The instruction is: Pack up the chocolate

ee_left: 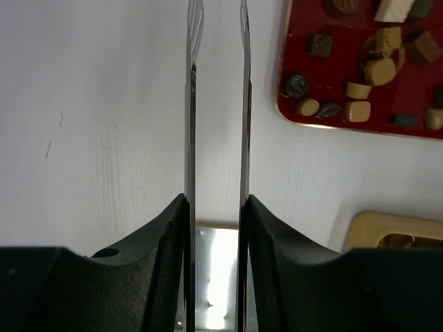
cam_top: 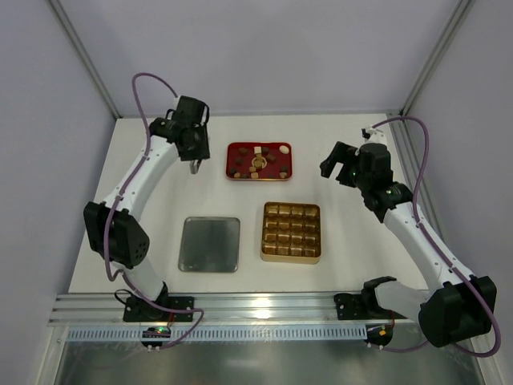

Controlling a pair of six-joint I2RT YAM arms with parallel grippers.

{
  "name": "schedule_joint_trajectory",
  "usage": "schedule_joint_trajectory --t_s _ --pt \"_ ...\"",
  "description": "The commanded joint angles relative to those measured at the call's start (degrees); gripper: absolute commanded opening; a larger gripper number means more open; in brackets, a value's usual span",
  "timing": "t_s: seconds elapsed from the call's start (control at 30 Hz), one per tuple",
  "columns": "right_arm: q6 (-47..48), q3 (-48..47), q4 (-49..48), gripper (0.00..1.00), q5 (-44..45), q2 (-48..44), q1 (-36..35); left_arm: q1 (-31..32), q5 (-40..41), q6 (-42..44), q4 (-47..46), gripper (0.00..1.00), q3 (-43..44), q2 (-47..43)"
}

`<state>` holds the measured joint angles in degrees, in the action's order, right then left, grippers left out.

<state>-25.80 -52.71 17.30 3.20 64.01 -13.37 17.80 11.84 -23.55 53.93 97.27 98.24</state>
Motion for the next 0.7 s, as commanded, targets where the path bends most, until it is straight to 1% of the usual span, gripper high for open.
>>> schedule_joint_trajectory --t_s 0.0,0.13,0.37,0.5,0.67 --pt "0.31 -1.52 -0.69 1.0 -0.13 -0.73 0.01 3.9 -1.64 0.0 2.4 0.38 4.15 -2.44" --pt "0.49 -1.78 0.01 1.0 0.14 -0.9 0.01 7.42 -2.25 -0.36 2.49 0.39 5.64 -1.56" --pt "0.4 -1.61 0.37 1.0 0.14 -0.99 0.01 13.74 -3.93 0.61 2.93 0.41 11.35 5.11" --pt "0.84 -1.61 1.07 1.0 0.49 -1.43 0.01 15.59 -3.66 0.61 3.99 0.41 14.87 10.21" --pt "1.02 -1.61 1.33 1.0 0.67 -2.22 0.09 16.74 -4.37 1.05 3.81 0.42 17.51 13.73"
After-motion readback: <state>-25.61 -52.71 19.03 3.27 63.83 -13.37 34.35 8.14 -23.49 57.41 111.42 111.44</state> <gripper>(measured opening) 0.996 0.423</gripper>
